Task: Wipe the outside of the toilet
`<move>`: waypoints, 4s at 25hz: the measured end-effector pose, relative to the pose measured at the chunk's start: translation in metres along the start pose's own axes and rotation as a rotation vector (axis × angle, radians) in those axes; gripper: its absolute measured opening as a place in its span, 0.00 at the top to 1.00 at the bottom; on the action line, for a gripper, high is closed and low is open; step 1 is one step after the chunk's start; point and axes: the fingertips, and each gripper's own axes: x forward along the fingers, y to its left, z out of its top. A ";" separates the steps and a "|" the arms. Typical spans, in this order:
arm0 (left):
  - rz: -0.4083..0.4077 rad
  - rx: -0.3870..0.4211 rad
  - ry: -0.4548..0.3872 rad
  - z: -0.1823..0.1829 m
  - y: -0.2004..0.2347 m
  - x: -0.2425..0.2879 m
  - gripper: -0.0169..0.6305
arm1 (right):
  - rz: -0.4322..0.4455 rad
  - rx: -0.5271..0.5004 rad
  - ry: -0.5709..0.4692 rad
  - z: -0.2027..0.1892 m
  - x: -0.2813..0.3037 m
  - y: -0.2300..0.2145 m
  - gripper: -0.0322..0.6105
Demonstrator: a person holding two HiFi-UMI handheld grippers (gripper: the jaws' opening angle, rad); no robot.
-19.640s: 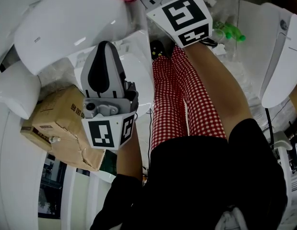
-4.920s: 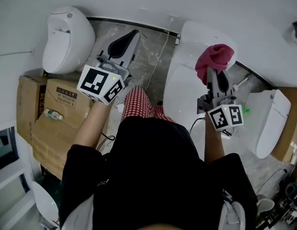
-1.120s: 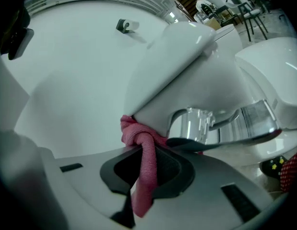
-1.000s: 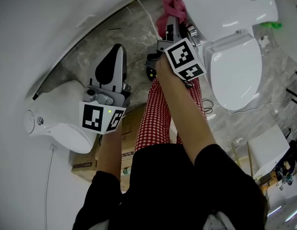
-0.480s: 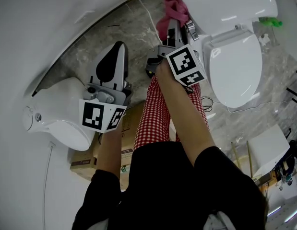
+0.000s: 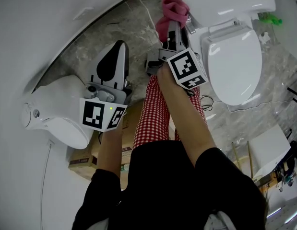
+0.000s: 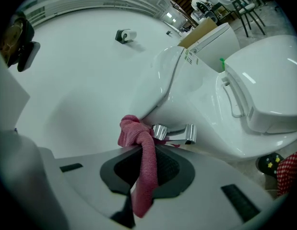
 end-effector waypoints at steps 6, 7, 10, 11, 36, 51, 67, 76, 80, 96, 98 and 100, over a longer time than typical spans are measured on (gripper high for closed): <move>-0.007 0.001 0.000 -0.003 -0.014 -0.002 0.96 | 0.025 -0.014 0.001 0.007 -0.013 -0.004 0.86; -0.008 0.001 0.000 -0.003 -0.016 -0.002 0.96 | 0.026 -0.017 0.001 0.009 -0.015 -0.005 0.86; -0.008 0.002 0.000 -0.004 -0.020 -0.002 0.96 | 0.024 -0.012 -0.001 0.012 -0.024 -0.010 0.86; -0.009 0.003 0.000 -0.004 -0.021 -0.002 0.96 | 0.023 -0.010 -0.002 0.013 -0.027 -0.012 0.86; -0.014 0.005 -0.008 -0.006 -0.040 0.002 0.96 | 0.091 -0.313 0.048 0.037 -0.092 -0.036 0.86; 0.017 -0.020 -0.019 -0.005 -0.020 -0.005 0.96 | 0.366 -0.482 0.132 0.010 -0.115 0.037 0.86; 0.054 -0.043 0.009 -0.017 0.022 -0.012 0.96 | 0.286 -0.368 0.140 -0.040 -0.004 0.040 0.86; 0.075 -0.061 0.038 -0.031 0.052 -0.020 0.96 | 0.058 -0.228 0.119 -0.064 0.055 -0.011 0.86; 0.082 -0.071 0.050 -0.033 0.060 -0.022 0.96 | -0.027 -0.144 0.077 -0.060 0.076 -0.025 0.86; 0.042 -0.078 0.062 -0.034 0.050 -0.012 0.96 | -0.142 -0.020 0.008 -0.042 0.076 -0.050 0.86; 0.045 -0.076 0.063 -0.035 0.049 -0.012 0.96 | -0.142 -0.030 0.010 -0.040 0.073 -0.053 0.86; 0.045 -0.077 0.060 -0.035 0.047 -0.012 0.96 | -0.139 -0.043 0.011 -0.038 0.068 -0.055 0.86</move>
